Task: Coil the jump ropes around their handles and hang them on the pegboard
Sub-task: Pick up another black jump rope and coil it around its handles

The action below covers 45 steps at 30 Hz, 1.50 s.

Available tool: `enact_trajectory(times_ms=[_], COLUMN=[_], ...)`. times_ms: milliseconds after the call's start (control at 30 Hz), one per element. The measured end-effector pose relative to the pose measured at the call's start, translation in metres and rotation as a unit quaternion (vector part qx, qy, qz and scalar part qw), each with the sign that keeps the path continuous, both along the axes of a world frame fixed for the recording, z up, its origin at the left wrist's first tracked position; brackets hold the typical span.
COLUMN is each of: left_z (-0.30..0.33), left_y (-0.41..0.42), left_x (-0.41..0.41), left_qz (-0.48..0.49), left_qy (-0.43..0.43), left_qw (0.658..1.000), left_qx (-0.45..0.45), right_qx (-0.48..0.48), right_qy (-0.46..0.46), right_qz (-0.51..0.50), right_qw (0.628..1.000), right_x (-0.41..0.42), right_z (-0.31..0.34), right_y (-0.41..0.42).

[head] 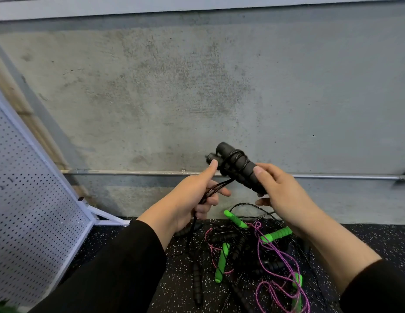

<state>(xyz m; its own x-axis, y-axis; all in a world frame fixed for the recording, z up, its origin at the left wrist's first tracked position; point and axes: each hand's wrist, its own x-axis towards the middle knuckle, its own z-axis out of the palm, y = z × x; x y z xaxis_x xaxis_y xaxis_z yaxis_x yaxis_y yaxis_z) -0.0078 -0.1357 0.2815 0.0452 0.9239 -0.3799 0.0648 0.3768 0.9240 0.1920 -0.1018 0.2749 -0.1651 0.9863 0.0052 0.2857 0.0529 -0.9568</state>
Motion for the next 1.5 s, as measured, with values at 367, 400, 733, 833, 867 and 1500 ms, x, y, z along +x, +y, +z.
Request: enact_trajectory(times_ms=[367, 400, 733, 833, 867, 1500], left_z=[-0.003, -0.004, -0.006, -0.004, -0.003, 0.006], left_y=[0.002, 0.002, 0.000, -0.002, -0.002, -0.002], left_x=[0.009, 0.011, 0.009, 0.010, 0.010, 0.000], left_qz=[0.053, 0.056, 0.048, 0.026, 0.024, 0.051], left_qy=[-0.064, -0.058, -0.046, -0.064, -0.062, -0.036], left_qw=[0.996, 0.996, 0.994, 0.991, 0.991, 0.998], left_qx=[0.021, 0.029, 0.090, 0.111, 0.115, 0.022], right_qx=[0.117, 0.138, 0.017, -0.231, -0.277, 0.041], right_qy=[-0.209, -0.228, 0.038, 0.235, 0.250, -0.124], right_qz=[0.011, 0.010, 0.011, 0.099, 0.142, 0.053], right_qw=[0.971, 0.964, 0.999, 0.939, 0.917, 0.990], right_x=[-0.007, -0.008, -0.007, -0.002, 0.000, 0.012], right_z=[0.001, 0.000, 0.000, 0.003, 0.004, 0.003], right_y=[-0.005, -0.007, -0.005, -0.008, -0.010, 0.004])
